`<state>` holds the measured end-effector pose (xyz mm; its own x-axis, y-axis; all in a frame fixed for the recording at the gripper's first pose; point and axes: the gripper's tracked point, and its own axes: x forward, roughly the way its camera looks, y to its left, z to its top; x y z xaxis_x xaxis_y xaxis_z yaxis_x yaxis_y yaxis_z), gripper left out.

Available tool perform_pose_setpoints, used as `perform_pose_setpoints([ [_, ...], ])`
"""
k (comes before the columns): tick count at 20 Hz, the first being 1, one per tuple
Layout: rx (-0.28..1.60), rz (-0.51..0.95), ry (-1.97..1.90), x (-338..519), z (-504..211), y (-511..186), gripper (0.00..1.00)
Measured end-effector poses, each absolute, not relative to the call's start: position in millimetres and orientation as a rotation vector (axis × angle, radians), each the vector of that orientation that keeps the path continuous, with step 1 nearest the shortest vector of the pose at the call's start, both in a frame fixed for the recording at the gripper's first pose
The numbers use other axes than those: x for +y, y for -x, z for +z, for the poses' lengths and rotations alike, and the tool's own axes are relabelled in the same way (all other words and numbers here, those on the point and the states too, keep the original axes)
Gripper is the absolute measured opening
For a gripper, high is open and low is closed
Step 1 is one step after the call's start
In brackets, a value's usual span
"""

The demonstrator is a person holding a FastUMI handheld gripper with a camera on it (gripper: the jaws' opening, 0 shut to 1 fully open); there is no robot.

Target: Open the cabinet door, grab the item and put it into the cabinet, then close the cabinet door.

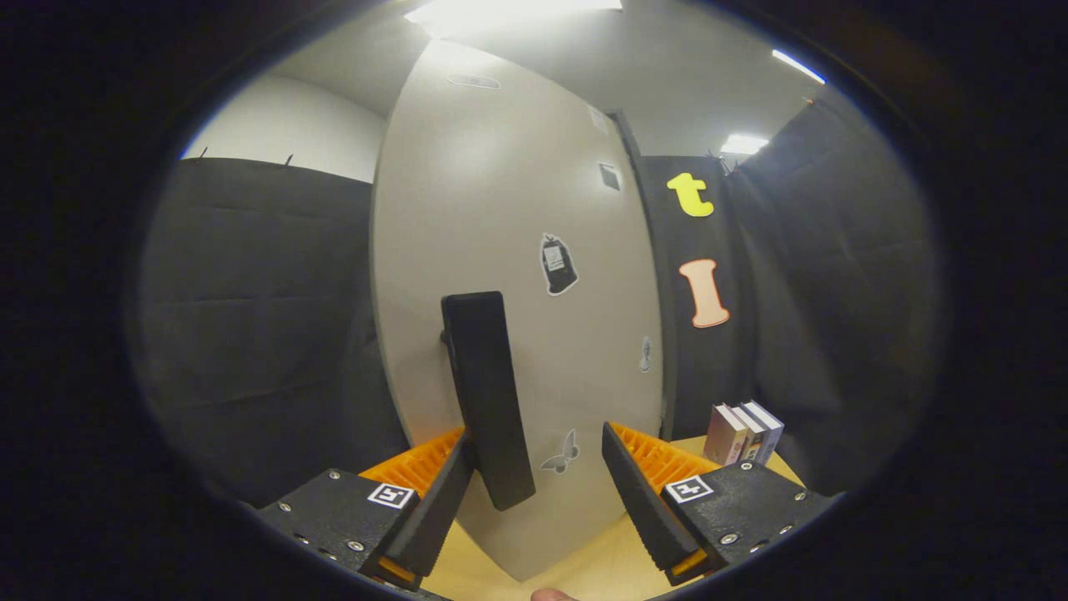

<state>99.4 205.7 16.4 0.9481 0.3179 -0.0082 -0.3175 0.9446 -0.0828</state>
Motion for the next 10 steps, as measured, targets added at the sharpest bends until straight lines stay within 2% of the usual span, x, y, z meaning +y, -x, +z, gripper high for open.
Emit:
perform_pose_setpoints([
  [10, 0.026, 0.277, 0.067, 261, -2, -116, 0.94],
])
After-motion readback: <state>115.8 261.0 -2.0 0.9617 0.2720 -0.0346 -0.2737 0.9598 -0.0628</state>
